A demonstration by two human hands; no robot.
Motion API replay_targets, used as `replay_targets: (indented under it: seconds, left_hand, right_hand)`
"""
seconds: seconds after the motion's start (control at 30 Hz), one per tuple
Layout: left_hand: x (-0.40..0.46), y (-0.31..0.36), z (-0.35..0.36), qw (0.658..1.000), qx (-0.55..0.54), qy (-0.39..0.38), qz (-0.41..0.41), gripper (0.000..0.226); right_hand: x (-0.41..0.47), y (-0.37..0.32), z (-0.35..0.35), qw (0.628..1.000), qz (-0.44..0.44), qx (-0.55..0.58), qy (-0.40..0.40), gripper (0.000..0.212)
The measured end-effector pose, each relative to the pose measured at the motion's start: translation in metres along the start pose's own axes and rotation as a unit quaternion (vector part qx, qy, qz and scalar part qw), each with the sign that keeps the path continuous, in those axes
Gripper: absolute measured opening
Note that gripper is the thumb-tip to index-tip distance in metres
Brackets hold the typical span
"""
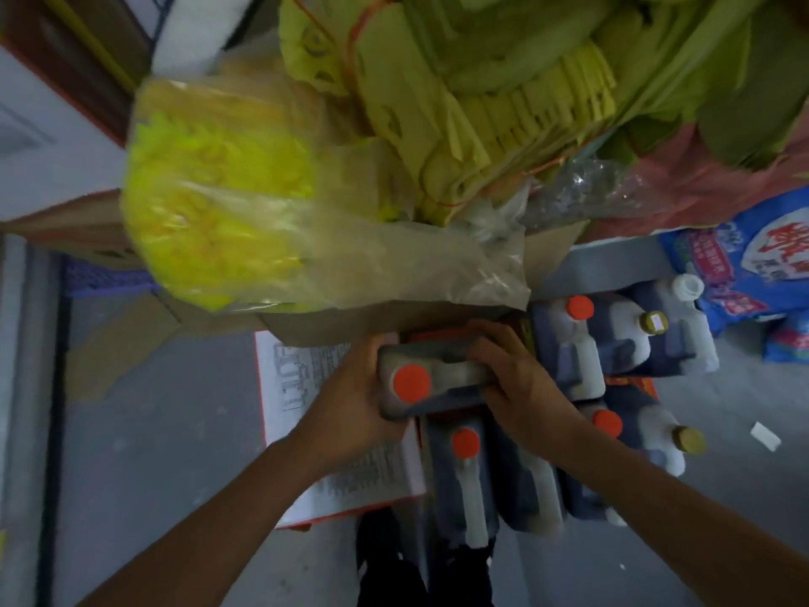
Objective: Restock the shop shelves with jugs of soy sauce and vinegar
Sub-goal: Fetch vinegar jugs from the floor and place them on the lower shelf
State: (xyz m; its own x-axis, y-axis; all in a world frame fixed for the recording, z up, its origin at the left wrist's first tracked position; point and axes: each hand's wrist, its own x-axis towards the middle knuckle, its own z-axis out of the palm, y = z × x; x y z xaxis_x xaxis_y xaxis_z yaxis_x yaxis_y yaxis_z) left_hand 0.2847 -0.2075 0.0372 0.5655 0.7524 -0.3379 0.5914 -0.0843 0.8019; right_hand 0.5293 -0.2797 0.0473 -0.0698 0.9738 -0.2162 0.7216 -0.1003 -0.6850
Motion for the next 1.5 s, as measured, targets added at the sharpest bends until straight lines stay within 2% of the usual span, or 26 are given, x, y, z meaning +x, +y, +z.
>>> replay_targets:
  seconds: [0.17, 0.2, 0.3, 0.37, 0.5, 0.6, 0.7, 0.77, 0.9, 1.07, 1.3, 1.5]
  left_hand:
    - [-0.103, 0.079, -0.113, 0.995, 0.029, 0.083, 0.037, 0.088]
    - [-0.124, 0.099, -0.139, 0.993, 0.026, 0.107, 0.038, 0.09]
    - [-0.186, 0.158, -0.21, 0.982, 0.036, 0.179, 0.055, 0.097]
    - [-0.229, 0.196, -0.252, 0.972, 0.047, 0.22, 0.07, 0.099]
    - [-0.312, 0.268, -0.322, 0.948, 0.001, 0.306, 0.084, 0.095]
    - [-0.379, 0.328, -0.361, 0.924, 0.004, 0.363, 0.115, 0.095]
    - [-0.465, 0.386, -0.382, 0.892, 0.046, 0.434, 0.114, 0.112]
    - [-0.526, 0.415, -0.386, 0.865, 0.079, 0.485, 0.101, 0.122]
    - [-0.657, 0.46, -0.371, 0.784, 0.165, 0.592, 0.087, 0.109]
    - [-0.819, 0.472, -0.331, 0.704, 0.185, 0.684, 0.053, 0.098]
    - [-1.036, 0.444, -0.244, 0.625, 0.252, 0.735, -0.076, 0.091]
    - [-1.191, 0.4, -0.181, 0.591, 0.259, 0.742, -0.181, 0.08]
  right_hand:
    - [-0.023, -0.126, -0.035, 0.98, -0.037, 0.158, 0.112, 0.036]
    - [-0.027, -0.155, -0.045, 0.972, -0.043, 0.2, 0.115, 0.042]
    - [-0.034, -0.235, -0.072, 0.966, -0.119, 0.223, 0.056, 0.087]
    - [-0.03, -0.29, -0.089, 0.962, -0.185, 0.197, 0.031, 0.103]
    - [-0.02, -0.414, -0.146, 0.93, -0.307, 0.198, 0.041, 0.107]
    - [-0.033, -0.509, -0.195, 0.906, -0.381, 0.185, 0.018, 0.109]
    - [-0.071, -0.601, -0.234, 0.873, -0.452, 0.178, -0.033, 0.109]
    - [-0.103, -0.658, -0.25, 0.844, -0.501, 0.181, -0.059, 0.107]
    - [-0.186, -0.765, -0.253, 0.792, -0.568, 0.182, -0.132, 0.103]
    - [-0.298, -0.873, -0.204, 0.714, -0.65, 0.177, -0.19, 0.101]
    - [-0.469, -0.973, -0.061, 0.626, -0.684, 0.213, -0.307, 0.098]
    - [-0.597, -1.031, 0.068, 0.569, -0.695, 0.243, -0.366, 0.096]
